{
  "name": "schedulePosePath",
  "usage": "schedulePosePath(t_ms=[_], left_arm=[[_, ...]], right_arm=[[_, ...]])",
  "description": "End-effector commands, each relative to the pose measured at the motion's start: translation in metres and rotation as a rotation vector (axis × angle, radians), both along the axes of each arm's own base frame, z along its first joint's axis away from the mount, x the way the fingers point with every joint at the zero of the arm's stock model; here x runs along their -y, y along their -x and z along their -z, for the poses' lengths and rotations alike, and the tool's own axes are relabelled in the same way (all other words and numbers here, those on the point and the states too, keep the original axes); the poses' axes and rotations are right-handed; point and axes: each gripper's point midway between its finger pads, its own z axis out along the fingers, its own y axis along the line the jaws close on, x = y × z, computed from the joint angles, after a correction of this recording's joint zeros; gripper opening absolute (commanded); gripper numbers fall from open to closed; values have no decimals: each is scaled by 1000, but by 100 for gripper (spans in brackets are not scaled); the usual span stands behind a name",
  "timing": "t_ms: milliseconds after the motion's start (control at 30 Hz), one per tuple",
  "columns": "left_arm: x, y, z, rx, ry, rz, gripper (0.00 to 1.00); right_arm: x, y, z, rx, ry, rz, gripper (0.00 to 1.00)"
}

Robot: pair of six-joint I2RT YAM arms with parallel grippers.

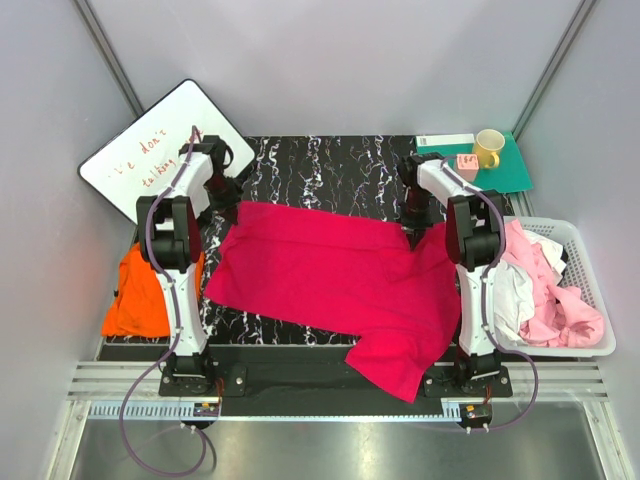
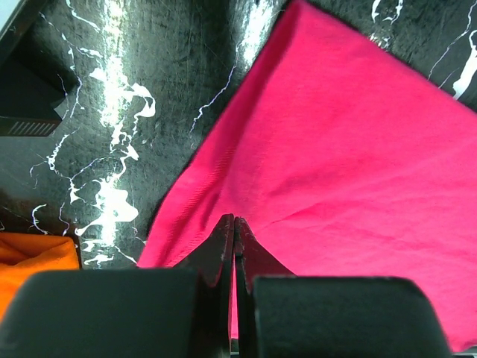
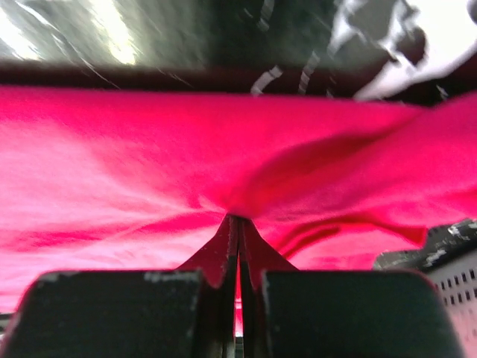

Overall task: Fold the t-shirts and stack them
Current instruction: Fold the flattened tshirt in 1/3 of the way

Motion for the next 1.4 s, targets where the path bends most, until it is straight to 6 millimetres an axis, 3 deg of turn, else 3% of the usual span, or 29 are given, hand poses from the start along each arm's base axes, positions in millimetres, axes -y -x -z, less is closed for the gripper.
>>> schedulePosePath(t_ms=[0, 267, 467, 700, 1067, 1233, 1367], left_arm=[[0, -4, -12, 42, 1, 19, 0], [2, -6, -8, 38, 16, 32, 0], [1, -10, -10, 50, 11, 42, 0], [1, -13, -8, 52, 6, 46, 0], [3, -17, -6, 52, 20, 47, 0], [5, -17, -3, 45, 31, 53, 0], [5, -16, -3, 46, 32, 58, 0]], right_arm=[[13, 1, -35, 77, 62, 22, 0], [2, -7, -40, 103, 10, 49, 0], [8, 9, -17, 22, 44, 41, 0], [20, 20, -15, -22, 110, 49, 0], [38, 59, -33, -138, 221, 82, 0], [42, 95, -31, -245, 238, 85, 0], [46, 122, -46, -302, 251, 100, 0]])
